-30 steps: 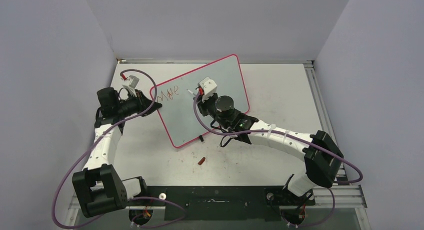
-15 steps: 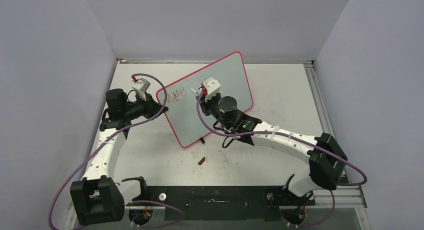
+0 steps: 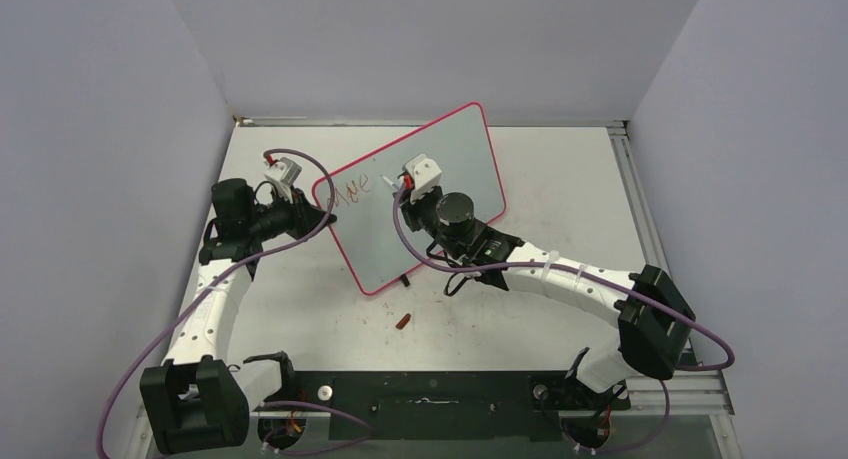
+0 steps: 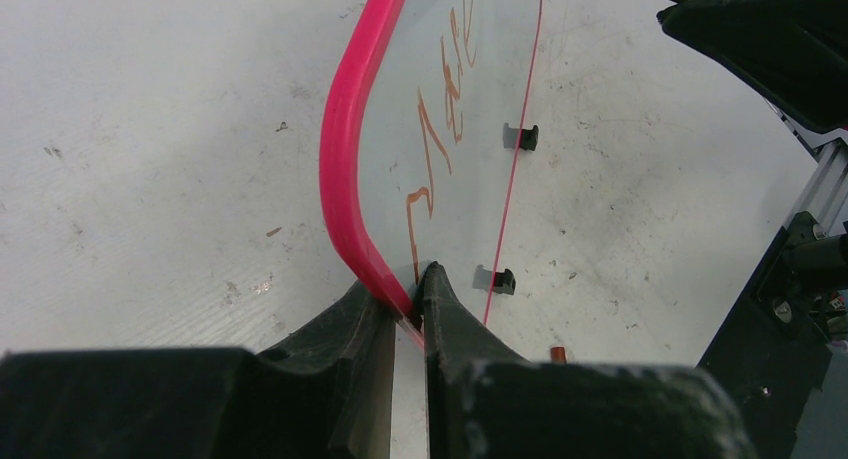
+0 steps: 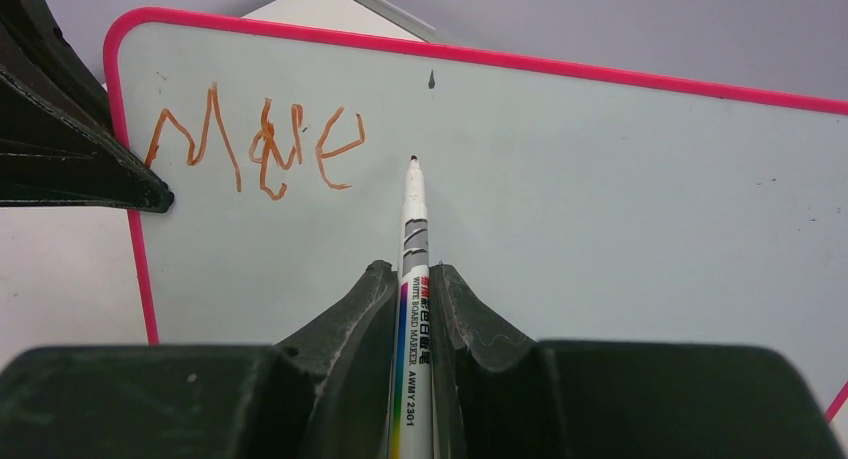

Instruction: Write a sentence on the whiteboard

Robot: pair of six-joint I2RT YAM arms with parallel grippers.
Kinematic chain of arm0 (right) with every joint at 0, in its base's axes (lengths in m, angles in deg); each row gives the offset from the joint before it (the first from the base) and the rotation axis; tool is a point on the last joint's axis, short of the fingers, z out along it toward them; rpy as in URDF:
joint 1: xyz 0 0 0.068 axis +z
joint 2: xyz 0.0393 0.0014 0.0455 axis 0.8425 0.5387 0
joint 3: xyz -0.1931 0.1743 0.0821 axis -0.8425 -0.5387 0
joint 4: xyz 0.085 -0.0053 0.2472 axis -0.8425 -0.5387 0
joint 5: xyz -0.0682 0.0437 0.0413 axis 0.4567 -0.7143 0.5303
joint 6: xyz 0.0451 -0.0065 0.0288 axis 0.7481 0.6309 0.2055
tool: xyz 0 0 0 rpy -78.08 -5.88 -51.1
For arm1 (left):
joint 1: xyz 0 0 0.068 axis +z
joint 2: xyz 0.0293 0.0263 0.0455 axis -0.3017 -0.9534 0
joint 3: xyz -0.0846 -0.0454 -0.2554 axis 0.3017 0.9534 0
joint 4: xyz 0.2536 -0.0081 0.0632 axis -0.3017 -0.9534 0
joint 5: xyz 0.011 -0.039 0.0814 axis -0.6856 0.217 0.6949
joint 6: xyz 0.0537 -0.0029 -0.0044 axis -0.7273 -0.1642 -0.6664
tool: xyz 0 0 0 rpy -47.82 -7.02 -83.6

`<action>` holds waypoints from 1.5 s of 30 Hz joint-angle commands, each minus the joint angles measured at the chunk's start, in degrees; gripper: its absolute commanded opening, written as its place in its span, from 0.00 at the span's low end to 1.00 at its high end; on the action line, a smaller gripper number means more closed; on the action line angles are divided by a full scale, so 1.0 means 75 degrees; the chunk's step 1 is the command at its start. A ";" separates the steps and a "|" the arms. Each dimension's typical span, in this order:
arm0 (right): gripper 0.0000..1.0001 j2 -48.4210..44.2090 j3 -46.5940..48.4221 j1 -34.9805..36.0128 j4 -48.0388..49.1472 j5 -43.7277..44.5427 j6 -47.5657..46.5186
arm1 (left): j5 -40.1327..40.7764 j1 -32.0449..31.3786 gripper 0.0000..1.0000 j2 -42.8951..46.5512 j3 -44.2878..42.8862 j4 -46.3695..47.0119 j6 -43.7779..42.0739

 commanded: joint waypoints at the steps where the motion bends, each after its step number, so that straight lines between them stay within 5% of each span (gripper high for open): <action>1: 0.05 -0.0021 0.0200 -0.0024 0.0257 0.0160 -0.0107 | 0.0804 -0.0064 0.00 0.0034 0.0218 -0.0474 -0.0942; 45: 0.05 0.0399 -0.0135 -0.0013 0.0010 0.0394 0.0029 | 0.0887 -0.0100 0.00 0.0195 0.0178 -0.0473 -0.0919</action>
